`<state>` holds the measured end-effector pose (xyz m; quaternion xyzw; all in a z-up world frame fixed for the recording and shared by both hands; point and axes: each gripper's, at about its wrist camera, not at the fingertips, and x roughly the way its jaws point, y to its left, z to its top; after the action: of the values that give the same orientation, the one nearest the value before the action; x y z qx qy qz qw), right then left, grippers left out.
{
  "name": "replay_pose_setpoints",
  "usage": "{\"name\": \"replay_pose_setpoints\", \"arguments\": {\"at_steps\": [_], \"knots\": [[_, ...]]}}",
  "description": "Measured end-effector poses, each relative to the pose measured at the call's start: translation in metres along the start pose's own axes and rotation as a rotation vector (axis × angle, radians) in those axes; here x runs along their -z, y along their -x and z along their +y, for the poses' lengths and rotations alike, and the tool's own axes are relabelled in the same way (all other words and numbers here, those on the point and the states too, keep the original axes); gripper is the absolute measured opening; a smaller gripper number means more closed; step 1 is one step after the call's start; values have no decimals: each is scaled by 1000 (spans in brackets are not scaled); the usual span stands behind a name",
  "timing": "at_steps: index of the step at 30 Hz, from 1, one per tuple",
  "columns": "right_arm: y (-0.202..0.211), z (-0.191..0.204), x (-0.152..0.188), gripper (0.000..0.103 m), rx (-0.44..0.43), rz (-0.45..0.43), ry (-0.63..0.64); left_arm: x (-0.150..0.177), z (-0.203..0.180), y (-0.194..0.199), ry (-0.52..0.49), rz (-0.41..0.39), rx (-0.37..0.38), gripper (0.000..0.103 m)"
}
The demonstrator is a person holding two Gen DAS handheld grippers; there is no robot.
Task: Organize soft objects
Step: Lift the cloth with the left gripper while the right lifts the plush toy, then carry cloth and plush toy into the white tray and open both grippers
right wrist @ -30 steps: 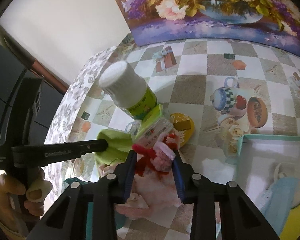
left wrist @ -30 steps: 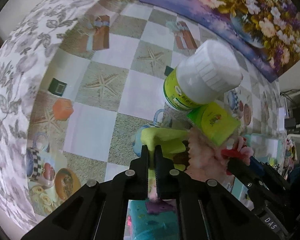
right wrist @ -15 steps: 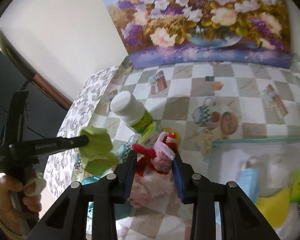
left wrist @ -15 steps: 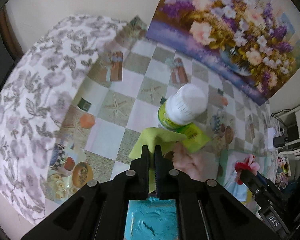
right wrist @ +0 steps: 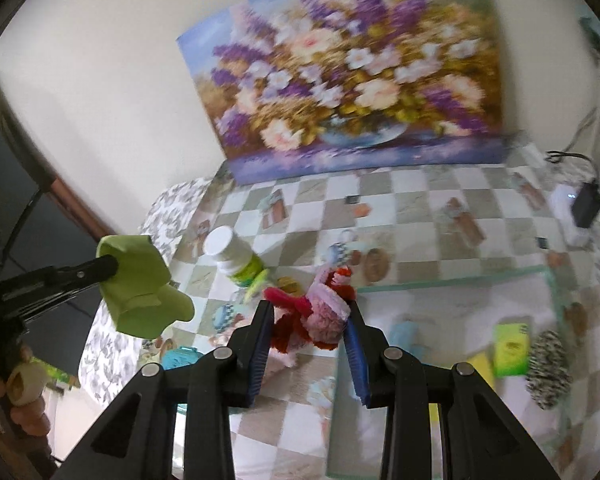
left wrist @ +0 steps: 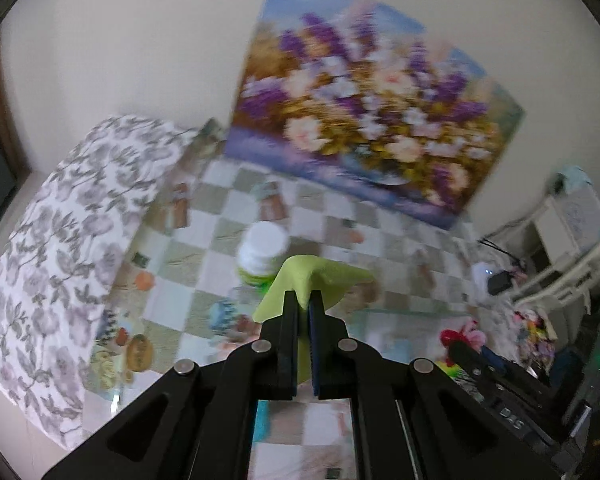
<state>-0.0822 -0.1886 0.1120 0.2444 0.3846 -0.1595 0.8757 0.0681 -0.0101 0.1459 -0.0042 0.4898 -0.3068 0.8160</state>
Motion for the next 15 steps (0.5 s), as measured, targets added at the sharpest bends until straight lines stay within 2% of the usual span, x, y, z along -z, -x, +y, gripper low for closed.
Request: {"name": "replay_pose_setpoints", "arguments": {"at_steps": [10,15], "knots": [[54,-62,14,37,139,-54,-118,40,-78,10,-115,-30,137,4],[71,-90,25,38,184,-68,-178,70,-110,-7,-168,17,189,4]]}}
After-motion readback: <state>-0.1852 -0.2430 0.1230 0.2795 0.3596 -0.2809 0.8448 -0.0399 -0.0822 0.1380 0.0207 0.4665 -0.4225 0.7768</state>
